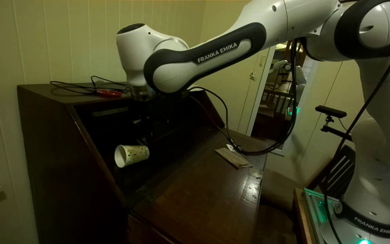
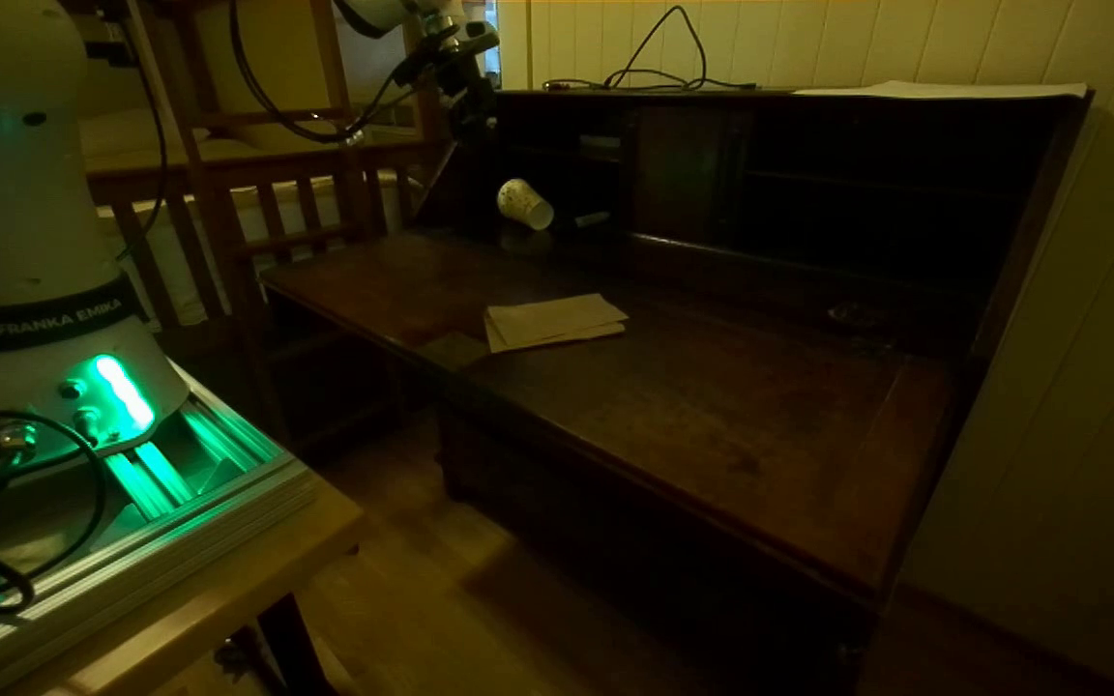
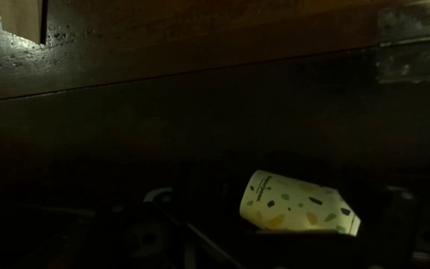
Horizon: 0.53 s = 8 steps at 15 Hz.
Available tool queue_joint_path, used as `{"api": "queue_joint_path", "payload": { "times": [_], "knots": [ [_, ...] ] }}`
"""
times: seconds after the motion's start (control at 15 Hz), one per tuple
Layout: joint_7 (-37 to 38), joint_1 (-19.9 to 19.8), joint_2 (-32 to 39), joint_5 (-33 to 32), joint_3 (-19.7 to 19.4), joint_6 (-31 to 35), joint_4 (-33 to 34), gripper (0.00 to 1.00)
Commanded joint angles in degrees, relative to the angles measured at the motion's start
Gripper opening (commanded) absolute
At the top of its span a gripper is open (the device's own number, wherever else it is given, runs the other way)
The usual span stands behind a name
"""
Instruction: Place the coffee cup upright.
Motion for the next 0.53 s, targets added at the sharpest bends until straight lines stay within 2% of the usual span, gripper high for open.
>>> {"api": "queue_joint_path", "payload": {
  "times": [0.0,0.07,0.27,0.47],
  "knots": [
    [-1.6,0.8,2.9,-2.3,-0.8,2.2,3.7,1.0],
    [0.1,0.9,1.7,-1.0,-1.0,0.8,1.9,1.0],
    [-0.9,1.0,2.3,-0.9,-1.1,2.0,2.6,1.0],
    [3.4,1.3,3.7,-1.3,-1.9,4.0,3.3,1.0]
  ]
}}
